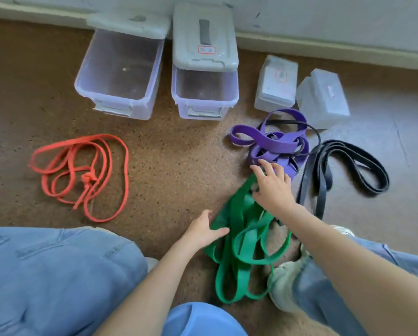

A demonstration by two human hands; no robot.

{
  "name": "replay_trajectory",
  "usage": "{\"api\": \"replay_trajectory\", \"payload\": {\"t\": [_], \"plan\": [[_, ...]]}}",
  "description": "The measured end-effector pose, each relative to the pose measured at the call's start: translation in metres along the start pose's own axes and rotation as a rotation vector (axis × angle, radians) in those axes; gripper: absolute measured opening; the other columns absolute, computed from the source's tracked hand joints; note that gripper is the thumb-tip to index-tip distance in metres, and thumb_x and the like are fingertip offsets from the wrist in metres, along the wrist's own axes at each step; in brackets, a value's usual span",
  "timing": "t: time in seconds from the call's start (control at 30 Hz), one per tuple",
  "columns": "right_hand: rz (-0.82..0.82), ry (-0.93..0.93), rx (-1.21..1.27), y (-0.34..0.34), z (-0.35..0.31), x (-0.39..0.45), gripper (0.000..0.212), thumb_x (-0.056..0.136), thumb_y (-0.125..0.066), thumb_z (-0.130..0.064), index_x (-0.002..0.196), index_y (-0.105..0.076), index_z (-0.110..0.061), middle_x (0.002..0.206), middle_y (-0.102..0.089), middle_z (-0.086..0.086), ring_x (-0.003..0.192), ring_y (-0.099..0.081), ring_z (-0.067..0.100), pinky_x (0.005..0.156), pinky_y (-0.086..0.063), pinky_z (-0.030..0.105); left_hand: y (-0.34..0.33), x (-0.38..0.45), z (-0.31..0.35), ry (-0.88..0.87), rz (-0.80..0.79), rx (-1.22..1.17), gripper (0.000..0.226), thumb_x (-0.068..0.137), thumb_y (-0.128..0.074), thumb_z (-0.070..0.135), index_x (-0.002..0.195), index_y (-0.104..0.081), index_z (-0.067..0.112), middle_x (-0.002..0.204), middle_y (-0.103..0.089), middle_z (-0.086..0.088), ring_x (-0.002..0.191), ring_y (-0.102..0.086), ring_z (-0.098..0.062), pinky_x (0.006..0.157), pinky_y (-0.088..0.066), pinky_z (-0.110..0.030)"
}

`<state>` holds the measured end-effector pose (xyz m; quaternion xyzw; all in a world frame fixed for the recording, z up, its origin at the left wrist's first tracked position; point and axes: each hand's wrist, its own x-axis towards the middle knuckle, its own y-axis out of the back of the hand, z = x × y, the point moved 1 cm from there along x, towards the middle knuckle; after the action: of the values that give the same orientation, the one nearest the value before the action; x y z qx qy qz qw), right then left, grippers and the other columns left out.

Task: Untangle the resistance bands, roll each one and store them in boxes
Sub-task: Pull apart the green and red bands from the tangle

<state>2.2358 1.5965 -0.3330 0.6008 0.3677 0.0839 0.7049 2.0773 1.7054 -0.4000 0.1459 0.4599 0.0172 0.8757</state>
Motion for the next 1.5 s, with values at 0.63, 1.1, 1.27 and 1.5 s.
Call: {"api": "replay_trajectory", "payload": {"t": [0.63,1.1,1.27,1.5], "plan": [[-0.146,-0.569,1.284,-0.05,0.008,-0.038,0.058,0.076,-0.075,-0.02,0.124,-0.043,-0.014,0.116,-0.058,0.008,0.099,-0.06,0.024,0.086,-0.05,0.037,-0.023,0.017,0.065,-0.143,0.076,-0.147,0.074,0.079,-0.069,0.016,0.141,-0.029,0.019,0.129,-0.056,-0.008,0.117,-0.052,-0.025,0.098,-0.041,-0.031],[-0.09,0.039,0.824,0.074,-0.025,-0.015,0.063,0.081,-0.07,-0.017,0.136,-0.041,-0.015,0.131,-0.055,0.008,0.103,-0.061,0.02,0.085,-0.047,0.019,0.143,-0.086,0.09,-0.297,0.214,-0.125,0.016,0.083,-0.058,0.013,0.098,-0.059,0.021,0.08,-0.058,-0.002,0.069,-0.053,-0.014,0.066,-0.042,-0.027],[-0.237,0.222,0.858,0.124,-0.029,-0.031,0.102,0.072,-0.079,-0.032,0.148,-0.01,-0.03,0.152,-0.026,-0.002,0.135,-0.029,0.012,0.107,-0.03,0.029,0.163,-0.151,0.148,-0.494,0.127,0.202,0.026,0.081,-0.063,0.017,0.105,-0.054,0.018,0.08,-0.061,0.003,0.067,-0.057,-0.008,0.061,-0.047,-0.022],[-0.151,0.529,1.166,0.177,-0.072,-0.059,0.053,0.08,-0.071,-0.011,0.129,-0.049,-0.02,0.122,-0.063,-0.003,0.115,-0.056,0.009,0.098,-0.044,0.025,0.194,-0.237,0.177,-0.761,0.109,0.03,0.035,0.067,-0.059,0.02,0.102,-0.055,0.019,0.076,-0.064,0.003,0.062,-0.058,-0.006,0.056,-0.046,-0.016]]}}
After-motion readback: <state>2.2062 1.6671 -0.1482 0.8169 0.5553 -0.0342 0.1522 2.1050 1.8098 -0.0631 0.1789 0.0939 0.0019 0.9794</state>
